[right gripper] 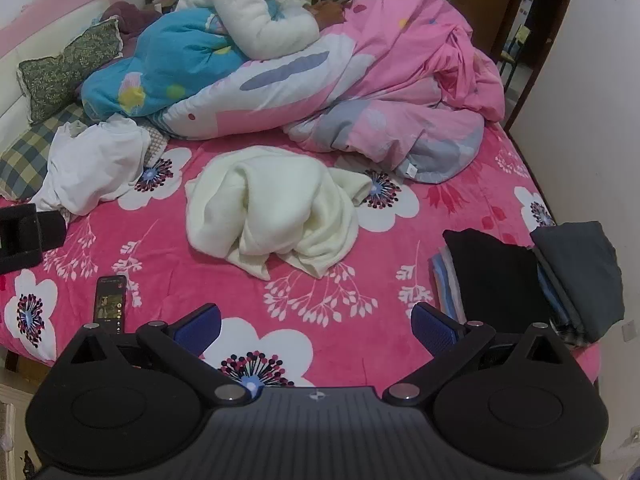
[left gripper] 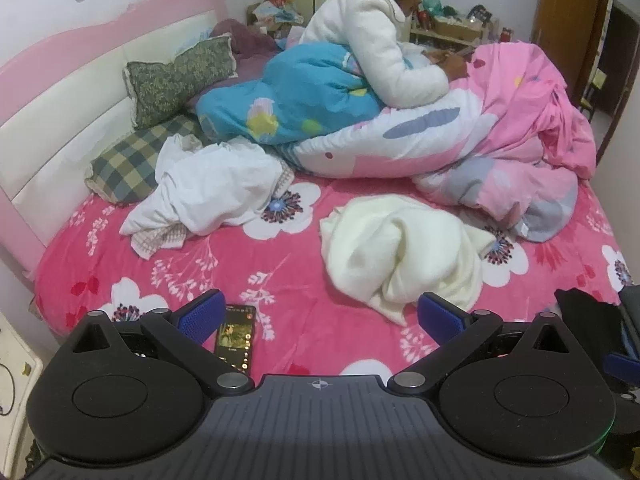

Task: Fold clothes

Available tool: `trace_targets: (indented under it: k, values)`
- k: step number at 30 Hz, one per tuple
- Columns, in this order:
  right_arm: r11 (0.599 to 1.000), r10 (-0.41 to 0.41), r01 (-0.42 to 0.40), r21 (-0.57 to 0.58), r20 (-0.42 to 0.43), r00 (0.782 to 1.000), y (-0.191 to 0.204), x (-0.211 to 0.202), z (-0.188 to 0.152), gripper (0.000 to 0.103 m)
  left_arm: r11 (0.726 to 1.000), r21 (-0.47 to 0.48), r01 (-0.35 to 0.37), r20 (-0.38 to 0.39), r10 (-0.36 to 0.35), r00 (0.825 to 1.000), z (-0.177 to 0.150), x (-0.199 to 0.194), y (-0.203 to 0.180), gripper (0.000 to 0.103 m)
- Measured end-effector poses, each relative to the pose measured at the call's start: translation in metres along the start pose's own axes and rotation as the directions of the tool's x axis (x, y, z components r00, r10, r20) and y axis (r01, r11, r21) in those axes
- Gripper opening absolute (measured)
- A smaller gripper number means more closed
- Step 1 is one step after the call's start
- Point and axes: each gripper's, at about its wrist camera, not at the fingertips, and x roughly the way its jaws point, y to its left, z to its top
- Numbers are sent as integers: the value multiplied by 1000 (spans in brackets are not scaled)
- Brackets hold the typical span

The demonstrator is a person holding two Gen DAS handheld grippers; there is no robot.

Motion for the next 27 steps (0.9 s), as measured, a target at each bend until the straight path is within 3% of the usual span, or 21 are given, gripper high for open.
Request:
trace_targets:
  k: [15,27]
  values:
    - [1000,-12,12,-2,-3,1000,11,6,4,103,999,-39,26,-11,-26,1000,6,13,13,103]
    - [997,-41,41,68,-8,999,24,18,17,103,997,-6,75,-6,-75,997,22,38,31,103]
